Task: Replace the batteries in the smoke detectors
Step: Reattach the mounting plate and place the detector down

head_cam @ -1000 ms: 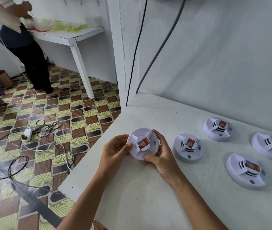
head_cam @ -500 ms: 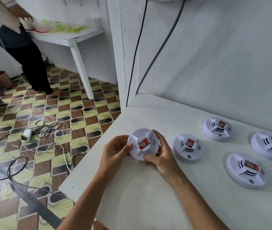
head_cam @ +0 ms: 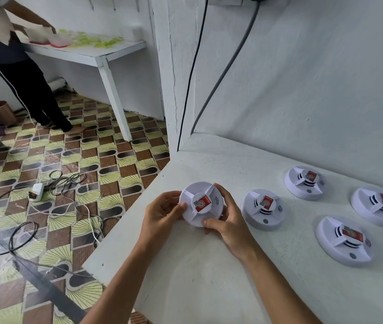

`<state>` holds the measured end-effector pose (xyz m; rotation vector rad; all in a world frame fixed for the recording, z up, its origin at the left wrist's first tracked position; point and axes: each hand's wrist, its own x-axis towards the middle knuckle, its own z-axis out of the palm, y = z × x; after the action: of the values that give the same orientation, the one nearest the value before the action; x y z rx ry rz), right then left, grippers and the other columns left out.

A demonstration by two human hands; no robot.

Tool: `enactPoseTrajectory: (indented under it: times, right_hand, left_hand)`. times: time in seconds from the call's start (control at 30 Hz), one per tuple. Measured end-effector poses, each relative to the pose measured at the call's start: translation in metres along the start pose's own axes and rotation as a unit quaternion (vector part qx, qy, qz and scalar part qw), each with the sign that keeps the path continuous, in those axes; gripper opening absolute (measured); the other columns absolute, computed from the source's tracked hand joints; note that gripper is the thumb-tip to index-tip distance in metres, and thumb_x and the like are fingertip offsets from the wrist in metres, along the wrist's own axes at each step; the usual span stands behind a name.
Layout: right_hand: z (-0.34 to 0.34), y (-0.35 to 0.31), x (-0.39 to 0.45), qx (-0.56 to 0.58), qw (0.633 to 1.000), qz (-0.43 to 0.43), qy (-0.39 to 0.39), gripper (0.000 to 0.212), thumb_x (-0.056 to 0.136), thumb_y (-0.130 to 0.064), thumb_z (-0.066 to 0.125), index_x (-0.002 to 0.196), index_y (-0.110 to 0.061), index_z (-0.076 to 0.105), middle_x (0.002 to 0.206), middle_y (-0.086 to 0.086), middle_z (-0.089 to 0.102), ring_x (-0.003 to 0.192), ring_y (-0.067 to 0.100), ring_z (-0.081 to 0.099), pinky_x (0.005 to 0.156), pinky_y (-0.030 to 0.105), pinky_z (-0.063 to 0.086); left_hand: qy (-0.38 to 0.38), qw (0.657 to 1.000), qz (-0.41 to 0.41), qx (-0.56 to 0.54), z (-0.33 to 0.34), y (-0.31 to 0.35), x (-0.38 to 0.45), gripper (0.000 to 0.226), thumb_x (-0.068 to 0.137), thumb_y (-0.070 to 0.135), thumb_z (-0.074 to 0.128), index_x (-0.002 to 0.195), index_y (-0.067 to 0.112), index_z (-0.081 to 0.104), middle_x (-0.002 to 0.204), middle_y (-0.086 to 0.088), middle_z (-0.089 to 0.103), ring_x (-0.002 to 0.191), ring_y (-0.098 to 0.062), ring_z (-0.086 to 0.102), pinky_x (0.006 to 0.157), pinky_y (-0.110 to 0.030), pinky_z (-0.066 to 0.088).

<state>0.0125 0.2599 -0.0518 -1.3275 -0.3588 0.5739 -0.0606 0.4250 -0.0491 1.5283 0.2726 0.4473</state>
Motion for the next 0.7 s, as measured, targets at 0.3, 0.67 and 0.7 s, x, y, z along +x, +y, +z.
enactPoseTrajectory:
  times: [0.3, 0.67, 0.7]
  right_hand:
    - [0.0001, 0.003, 0.0017, 0.009, 1.0, 0.002, 0.006, 0.077, 0.066, -0.003, 0.074, 0.121, -0.052, 0.052, 0.124, 0.006, 0.059, 0.107, 0.029, 0.06, 0.065, 0.033, 0.053]
    - [-0.0013, 0.0042, 0.0005, 0.012, 1.0, 0.011, 0.0, 0.078, 0.067, -0.006, 0.076, 0.128, -0.048, 0.049, 0.127, 0.008, 0.057, 0.11, 0.031, 0.059, 0.069, 0.036, 0.055]
    - [-0.002, 0.0037, 0.0004, 0.018, 1.0, 0.014, -0.003, 0.077, 0.067, -0.006, 0.074, 0.129, -0.046, 0.049, 0.127, 0.009, 0.057, 0.11, 0.031, 0.059, 0.07, 0.037, 0.055]
  left_hand:
    - [-0.003, 1.0, 0.001, -0.002, -0.0006, -0.001, 0.0002, 0.033, 0.082, 0.022, 0.068, 0.111, 0.006, 0.067, 0.103, -0.01, 0.074, 0.098, -0.027, 0.07, 0.083, -0.039, 0.058]
    - [0.0, 1.0, 0.0, -0.002, -0.0003, -0.001, 0.0003, 0.031, 0.085, 0.021, 0.07, 0.112, 0.007, 0.067, 0.105, -0.01, 0.074, 0.098, -0.028, 0.07, 0.081, -0.037, 0.058]
    - [-0.002, 1.0, 0.001, -0.002, -0.0004, -0.0013, 0.0002, 0.03, 0.086, 0.021, 0.069, 0.112, 0.008, 0.067, 0.105, -0.01, 0.074, 0.099, -0.028, 0.07, 0.081, -0.038, 0.058]
